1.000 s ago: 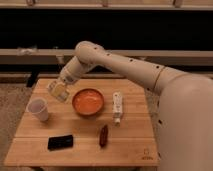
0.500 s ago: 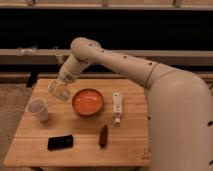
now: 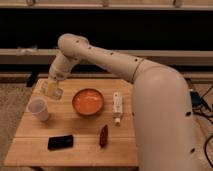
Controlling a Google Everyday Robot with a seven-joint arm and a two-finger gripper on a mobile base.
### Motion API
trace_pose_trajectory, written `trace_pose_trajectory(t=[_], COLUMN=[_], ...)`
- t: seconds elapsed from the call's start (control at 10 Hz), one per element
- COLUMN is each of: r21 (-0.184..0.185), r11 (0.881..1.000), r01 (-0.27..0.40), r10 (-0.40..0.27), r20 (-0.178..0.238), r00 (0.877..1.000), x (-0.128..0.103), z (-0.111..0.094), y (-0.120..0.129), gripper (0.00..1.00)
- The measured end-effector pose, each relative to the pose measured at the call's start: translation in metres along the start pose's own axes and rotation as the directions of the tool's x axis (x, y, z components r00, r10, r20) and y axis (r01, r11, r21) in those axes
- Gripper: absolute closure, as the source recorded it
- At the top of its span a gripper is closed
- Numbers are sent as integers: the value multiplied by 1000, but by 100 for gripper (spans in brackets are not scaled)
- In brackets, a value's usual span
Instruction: Place the white sponge in the ceramic cup
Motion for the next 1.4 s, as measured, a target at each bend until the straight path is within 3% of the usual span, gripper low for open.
trace_pose_trajectory(t=[0.6,1.4], r21=[-58,-96], r11=[996,988], r01=[72,122], r10=[-73,-117], r20=[-6,56], r00=[997,992], x=[-28,-48], z=[50,97], y=[-8,-16], gripper=[100,98])
